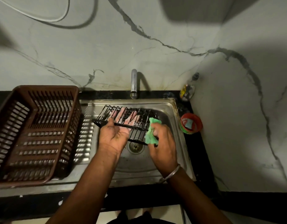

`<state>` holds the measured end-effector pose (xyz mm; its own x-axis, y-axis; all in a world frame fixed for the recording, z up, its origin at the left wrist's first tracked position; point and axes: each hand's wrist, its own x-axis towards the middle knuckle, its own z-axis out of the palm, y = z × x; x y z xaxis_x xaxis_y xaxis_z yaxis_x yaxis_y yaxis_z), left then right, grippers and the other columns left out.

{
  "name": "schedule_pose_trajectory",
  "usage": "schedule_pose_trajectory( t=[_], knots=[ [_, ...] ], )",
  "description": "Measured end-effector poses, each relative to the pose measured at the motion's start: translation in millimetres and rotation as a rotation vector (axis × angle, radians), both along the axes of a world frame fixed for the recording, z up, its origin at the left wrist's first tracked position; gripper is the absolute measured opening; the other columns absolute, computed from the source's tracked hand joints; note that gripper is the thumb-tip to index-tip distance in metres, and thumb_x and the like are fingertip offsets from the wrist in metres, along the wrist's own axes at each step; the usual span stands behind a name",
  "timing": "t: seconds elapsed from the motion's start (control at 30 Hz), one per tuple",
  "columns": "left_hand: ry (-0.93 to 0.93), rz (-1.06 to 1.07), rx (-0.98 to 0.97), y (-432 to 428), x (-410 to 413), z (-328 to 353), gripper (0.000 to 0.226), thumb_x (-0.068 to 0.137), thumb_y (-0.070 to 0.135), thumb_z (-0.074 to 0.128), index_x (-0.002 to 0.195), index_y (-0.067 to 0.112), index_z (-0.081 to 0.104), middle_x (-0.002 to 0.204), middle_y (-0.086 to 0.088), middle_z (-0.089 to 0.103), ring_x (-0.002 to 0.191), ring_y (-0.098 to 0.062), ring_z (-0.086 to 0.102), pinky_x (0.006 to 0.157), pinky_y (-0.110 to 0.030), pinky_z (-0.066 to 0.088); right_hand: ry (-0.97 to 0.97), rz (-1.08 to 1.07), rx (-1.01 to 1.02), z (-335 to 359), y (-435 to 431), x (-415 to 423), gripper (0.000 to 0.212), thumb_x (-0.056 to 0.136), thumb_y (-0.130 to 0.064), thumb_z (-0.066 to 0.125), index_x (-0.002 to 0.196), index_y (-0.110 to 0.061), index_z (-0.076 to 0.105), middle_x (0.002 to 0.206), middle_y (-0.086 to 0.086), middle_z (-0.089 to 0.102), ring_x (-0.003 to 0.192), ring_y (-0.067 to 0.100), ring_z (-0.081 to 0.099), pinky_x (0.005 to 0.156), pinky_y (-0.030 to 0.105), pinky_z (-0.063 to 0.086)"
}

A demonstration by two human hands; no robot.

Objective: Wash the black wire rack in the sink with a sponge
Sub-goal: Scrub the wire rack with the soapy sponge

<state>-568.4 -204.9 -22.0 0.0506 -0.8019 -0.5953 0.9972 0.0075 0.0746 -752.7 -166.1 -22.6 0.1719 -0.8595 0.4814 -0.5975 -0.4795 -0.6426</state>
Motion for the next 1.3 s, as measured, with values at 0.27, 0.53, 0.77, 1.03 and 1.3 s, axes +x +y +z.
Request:
schedule_pose_trajectory(
  t=[0.27, 0.53, 0.77, 1.03, 1.3],
  knots=[
    [-0.106, -0.216, -0.124, 14.8, -31.9, 6.3, 0.069, 0.076, 0.011, 0.094, 0.139, 0.005, 0.064, 0.146, -0.02, 0.062, 0.123, -0.036, 0.07, 0.102, -0.048, 0.059, 0.108, 0.101, -0.24, -0.5, -14.6, 8.1, 0.025, 0.088, 0.0, 0.076, 0.113, -0.001, 0.074, 0.105, 0.013, 0.067, 0.097, 0.032, 0.065, 0.087, 0.045, 0.057],
    [-0.069, -0.399, -0.234, 35.4, -35.6, -2.7, 0.061, 0.104, 0.062, 0.055, 0.119, 0.008, 0.079, 0.133, -0.014, 0.066, 0.148, -0.031, 0.045, 0.128, -0.044, 0.033, 0.071, 0.344, -0.361, 19.8, -20.8, 24.8, 0.023, 0.093, -0.002, 0.066, 0.113, 0.0, 0.077, 0.11, 0.016, 0.07, 0.105, 0.024, 0.063, 0.097, 0.042, 0.052],
    [-0.15, -0.401, -0.278, 32.4, -42.4, 4.0, 0.066, 0.095, 0.058, 0.069, 0.14, 0.01, 0.065, 0.134, -0.01, 0.067, 0.123, -0.026, 0.066, 0.107, -0.054, 0.054, 0.093, 0.245, -0.157, 41.6, -44.6, 17.5, 0.023, 0.089, 0.001, 0.063, 0.105, -0.003, 0.079, 0.11, 0.01, 0.071, 0.106, 0.022, 0.061, 0.095, 0.034, 0.054],
    [-0.197, -0.459, -0.325, 26.8, -34.4, 4.1, 0.074, 0.074, 0.057, 0.09, 0.131, 0.013, 0.07, 0.123, 0.0, 0.067, 0.115, -0.013, 0.065, 0.105, -0.032, 0.047, 0.137, 0.313, -0.248, 29.8, -38.2, 13.9, 0.023, 0.097, -0.007, 0.059, 0.108, 0.004, 0.076, 0.113, 0.017, 0.072, 0.108, 0.031, 0.065, 0.098, 0.039, 0.055],
    [-0.157, -0.404, -0.276, 25.1, -29.7, 5.2, 0.055, 0.091, 0.048, 0.073, 0.117, -0.001, 0.077, 0.113, -0.012, 0.075, 0.101, -0.02, 0.075, 0.083, -0.034, 0.066, 0.153, 0.369, -0.251, 22.2, -37.7, 12.2, 0.028, 0.103, -0.013, 0.054, 0.112, 0.004, 0.075, 0.116, 0.017, 0.069, 0.109, 0.035, 0.064, 0.101, 0.043, 0.052]
  ],
)
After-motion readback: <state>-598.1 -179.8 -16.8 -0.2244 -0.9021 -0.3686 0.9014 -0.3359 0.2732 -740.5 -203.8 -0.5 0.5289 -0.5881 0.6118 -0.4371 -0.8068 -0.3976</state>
